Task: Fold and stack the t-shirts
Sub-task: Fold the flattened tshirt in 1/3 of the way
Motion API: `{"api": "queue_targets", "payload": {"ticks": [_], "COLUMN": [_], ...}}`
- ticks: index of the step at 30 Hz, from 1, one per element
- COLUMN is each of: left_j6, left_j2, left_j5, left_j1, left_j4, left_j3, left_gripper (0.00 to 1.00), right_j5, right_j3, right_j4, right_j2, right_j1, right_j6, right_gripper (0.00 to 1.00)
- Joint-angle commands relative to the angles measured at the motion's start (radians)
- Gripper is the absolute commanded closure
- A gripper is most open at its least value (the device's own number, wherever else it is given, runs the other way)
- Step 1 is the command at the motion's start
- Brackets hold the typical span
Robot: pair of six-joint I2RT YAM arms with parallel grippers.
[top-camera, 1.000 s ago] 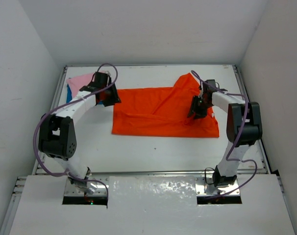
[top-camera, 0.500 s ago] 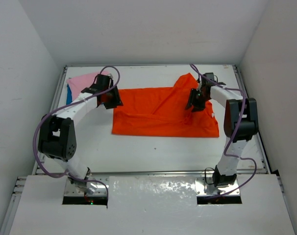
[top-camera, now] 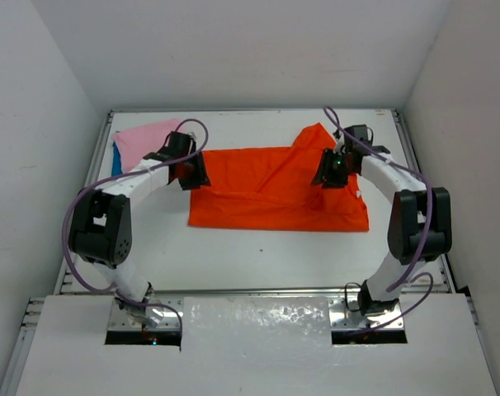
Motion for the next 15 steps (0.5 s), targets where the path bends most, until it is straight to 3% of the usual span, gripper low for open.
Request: {"api": "queue_targets", "payload": {"ticks": [1, 7, 15], "left_j6": [0.019, -0.012, -0.018], "left_j2": [-0.029, -0.007, 0.058], "left_j5": [-0.026, 0.010, -0.010], "left_j1": [-0.008, -0.008, -0.011], "left_j4": [0.013, 0.085, 0.083], "left_j3": [-0.070, -0.176, -0.191], "left_gripper": [0.64, 0.64, 0.64], "right_j5": [-0.042, -0.061, -0.065], "right_j3": [-0.064, -0.074, 0.125], "right_j4": [0.050, 0.135, 0.081], "right_j2": [0.012, 0.099, 0.278], "right_j1": [0.043, 0.070, 0.070], "right_j6": [0.024, 0.061, 0.033], "right_gripper": [0.59, 0.59, 0.59]}}
